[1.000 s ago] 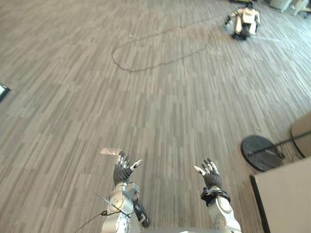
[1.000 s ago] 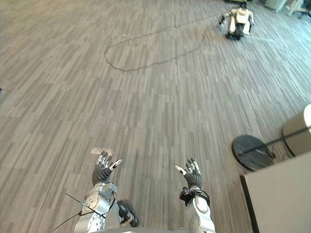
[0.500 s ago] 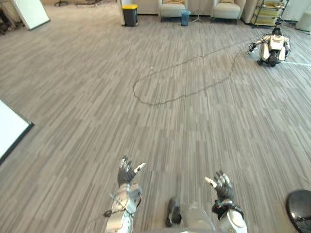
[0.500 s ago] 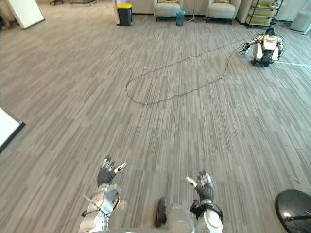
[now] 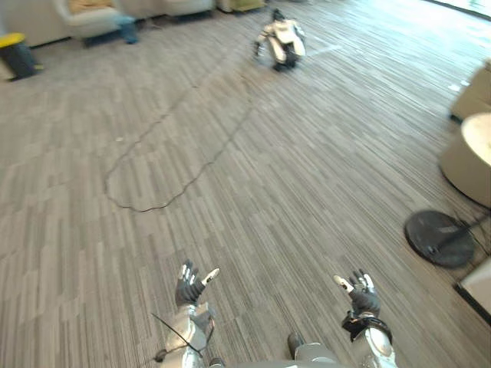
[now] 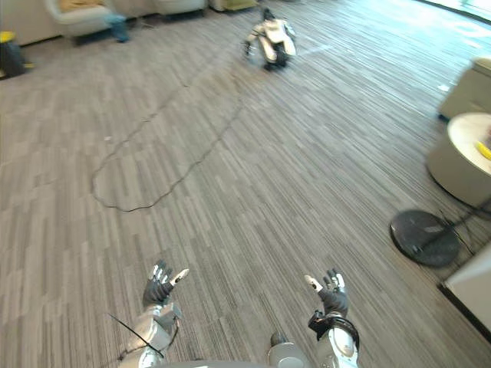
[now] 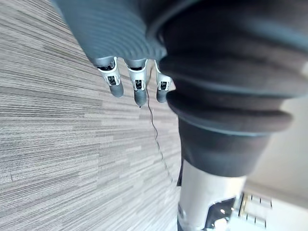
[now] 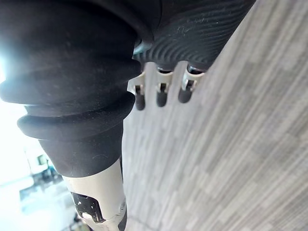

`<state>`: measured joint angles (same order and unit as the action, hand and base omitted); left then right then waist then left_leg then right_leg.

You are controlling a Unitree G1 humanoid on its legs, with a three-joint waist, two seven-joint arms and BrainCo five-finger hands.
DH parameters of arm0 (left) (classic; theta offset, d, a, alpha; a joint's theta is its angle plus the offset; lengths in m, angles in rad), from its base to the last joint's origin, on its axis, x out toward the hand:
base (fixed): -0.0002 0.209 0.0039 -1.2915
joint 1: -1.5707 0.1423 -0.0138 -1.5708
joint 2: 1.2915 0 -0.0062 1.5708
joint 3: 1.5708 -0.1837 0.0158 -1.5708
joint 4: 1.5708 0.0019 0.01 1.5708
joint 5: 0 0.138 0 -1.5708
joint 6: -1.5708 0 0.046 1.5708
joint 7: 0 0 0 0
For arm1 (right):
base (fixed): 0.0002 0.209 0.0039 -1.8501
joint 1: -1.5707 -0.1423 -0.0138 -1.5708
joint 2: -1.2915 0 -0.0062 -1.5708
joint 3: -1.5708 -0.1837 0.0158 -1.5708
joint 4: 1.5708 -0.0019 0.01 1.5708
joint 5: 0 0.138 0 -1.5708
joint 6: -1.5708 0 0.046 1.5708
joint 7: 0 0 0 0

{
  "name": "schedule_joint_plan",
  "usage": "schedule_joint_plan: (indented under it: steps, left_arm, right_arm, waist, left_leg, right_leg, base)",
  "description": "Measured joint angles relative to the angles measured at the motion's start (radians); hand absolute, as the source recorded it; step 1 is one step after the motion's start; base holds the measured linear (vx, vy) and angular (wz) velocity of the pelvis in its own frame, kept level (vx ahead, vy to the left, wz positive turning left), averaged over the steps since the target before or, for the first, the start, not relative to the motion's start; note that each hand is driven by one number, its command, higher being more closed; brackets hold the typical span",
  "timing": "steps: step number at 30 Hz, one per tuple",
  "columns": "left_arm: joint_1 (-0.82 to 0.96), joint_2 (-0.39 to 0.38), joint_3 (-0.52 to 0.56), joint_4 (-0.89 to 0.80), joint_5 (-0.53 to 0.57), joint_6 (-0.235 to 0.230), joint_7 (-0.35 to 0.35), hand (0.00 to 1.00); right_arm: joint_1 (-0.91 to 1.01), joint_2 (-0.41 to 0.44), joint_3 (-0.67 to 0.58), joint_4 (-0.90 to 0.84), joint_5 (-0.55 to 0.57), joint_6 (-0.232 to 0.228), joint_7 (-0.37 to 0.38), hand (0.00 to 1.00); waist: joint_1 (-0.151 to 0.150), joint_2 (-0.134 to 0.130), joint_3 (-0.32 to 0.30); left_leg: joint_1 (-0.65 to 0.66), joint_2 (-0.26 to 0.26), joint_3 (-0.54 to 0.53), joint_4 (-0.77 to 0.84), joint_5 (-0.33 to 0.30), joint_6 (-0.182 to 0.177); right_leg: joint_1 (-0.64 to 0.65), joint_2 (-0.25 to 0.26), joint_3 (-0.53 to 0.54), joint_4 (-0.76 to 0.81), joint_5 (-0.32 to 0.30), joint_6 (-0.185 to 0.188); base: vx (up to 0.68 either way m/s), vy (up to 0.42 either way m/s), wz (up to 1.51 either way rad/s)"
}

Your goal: Organize washtable

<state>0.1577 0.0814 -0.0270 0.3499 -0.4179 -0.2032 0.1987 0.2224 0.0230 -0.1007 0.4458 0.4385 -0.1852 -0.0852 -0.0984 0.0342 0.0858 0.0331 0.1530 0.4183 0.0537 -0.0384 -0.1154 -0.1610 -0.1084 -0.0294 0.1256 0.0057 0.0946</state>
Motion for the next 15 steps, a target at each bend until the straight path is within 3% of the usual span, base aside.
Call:
schedule_joint_plan:
  steps: [2, 5, 7, 15]
  left_arm:
    - [-0.001, -0.001, -0.003, -0.004, 0.0, -0.002, -0.001, 0.0]
    - [0.001, -0.042, -0.015, -0.004, -0.001, -0.002, -0.003, 0.0]
    - [0.019, -0.068, -0.027, -0.004, -0.003, -0.003, -0.003, 0.0]
    - [0.07, -0.069, -0.054, 0.044, -0.012, -0.001, -0.021, 0.0]
  right_arm:
    - [0.0, -0.009, 0.0, 0.0, -0.016, -0.003, 0.002, 0.0]
    - [-0.001, -0.033, 0.001, 0.0, -0.04, -0.003, 0.003, 0.0]
    - [0.001, -0.043, 0.002, 0.003, -0.045, -0.003, 0.003, 0.0]
    - [0.004, -0.049, 0.045, 0.086, -0.055, -0.001, 0.025, 0.0]
  waist:
    - [0.001, -0.006, -0.005]
    - [0.001, 0.022, -0.008]
    - [0.0, 0.027, -0.011]
    - [0.004, -0.01, -0.033]
  left_leg:
    - [0.026, -0.011, 0.012, -0.01, -0.002, 0.002]
    - [0.04, -0.008, 0.015, -0.035, -0.003, 0.002]
    - [0.043, -0.009, 0.006, -0.046, -0.002, 0.001]
    - [0.056, -0.017, -0.055, -0.087, 0.017, -0.001]
  right_leg:
    - [0.03, -0.004, -0.035, -0.037, 0.015, -0.021]
    - [0.034, 0.006, -0.044, -0.052, 0.017, -0.024]
    - [0.045, 0.012, -0.052, -0.071, 0.023, -0.026]
    - [0.124, 0.012, -0.118, -0.168, 0.057, -0.024]
  base:
    - [0.0, 0.033, -0.29]
    - [-0.02, -0.015, -0.1]
    - [-0.02, -0.041, 0.07]
    - [0.01, -0.016, 0.22]
